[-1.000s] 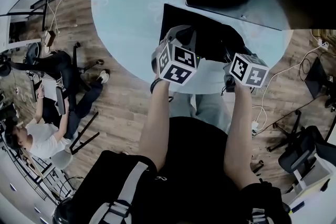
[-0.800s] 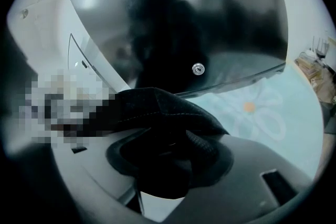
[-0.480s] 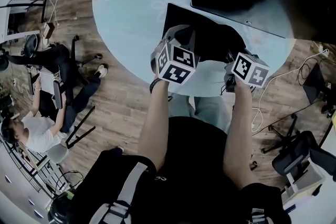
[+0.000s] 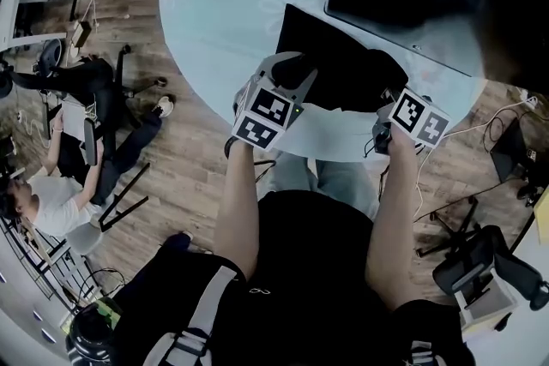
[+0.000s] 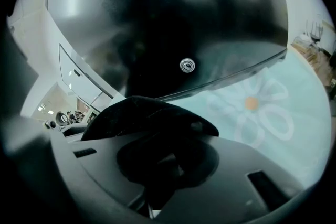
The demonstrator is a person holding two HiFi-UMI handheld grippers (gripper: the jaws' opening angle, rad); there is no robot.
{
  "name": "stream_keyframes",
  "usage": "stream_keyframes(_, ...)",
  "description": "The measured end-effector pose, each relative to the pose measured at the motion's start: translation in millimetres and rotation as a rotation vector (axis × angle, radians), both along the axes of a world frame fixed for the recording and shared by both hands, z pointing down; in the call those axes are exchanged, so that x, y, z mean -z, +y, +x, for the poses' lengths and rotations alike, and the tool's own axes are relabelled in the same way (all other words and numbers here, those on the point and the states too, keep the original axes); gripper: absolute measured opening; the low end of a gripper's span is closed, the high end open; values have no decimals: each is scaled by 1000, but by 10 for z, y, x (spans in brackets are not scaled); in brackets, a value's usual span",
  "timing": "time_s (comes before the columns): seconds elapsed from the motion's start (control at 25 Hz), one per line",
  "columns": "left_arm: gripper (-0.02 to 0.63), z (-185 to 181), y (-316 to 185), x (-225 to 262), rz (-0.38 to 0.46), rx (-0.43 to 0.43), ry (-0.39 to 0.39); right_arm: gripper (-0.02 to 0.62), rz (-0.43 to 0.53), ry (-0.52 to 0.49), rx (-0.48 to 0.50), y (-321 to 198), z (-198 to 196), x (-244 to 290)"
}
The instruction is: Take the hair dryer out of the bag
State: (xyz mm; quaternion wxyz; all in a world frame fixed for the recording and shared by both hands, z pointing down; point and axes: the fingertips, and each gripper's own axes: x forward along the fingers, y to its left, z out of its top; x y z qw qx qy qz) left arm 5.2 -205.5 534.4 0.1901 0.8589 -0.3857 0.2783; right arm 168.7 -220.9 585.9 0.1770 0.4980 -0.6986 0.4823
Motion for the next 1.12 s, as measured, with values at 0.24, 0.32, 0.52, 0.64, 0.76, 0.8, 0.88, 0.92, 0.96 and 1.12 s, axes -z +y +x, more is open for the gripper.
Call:
stream_keyframes(0.24,212,-170,65,38,-27,42,59,45,-7,14,14,-15,8,-1)
stream_keyframes(0.32,212,-260,103,-9,-46,61,48,41,-8,20,15,-20,8,-5)
stream_keyframes(0.52,217,-541,237,-134,-123,93,9,39,-10,26,12,-35,-10,-6)
stream_keyframes(0.64,224,-625,306,-202,-175,126,48,32,-10,32,12,-39,-19,7)
stream_keyframes(0.76,224,-647,379,-234,-208,106,46,29,-8,30,9,-44,-22,13)
stream_keyframes(0.8,224,-656,417,-239,-221,90,41,29,-6,32,9,-43,-22,15)
stream_keyframes(0.88,225,-683,520,-263,-263,59,42,28,-5,36,10,-44,-24,18)
stream_keyframes(0.92,225,-701,578,-286,-288,47,44,28,-5,37,9,-46,-27,17)
stream_keyframes(0.96,225,-718,631,-315,-309,38,40,28,-5,39,9,-46,-28,15)
stream_keyframes(1.12,225,-711,738,-446,-348,21,15,28,-1,46,7,-53,-21,8)
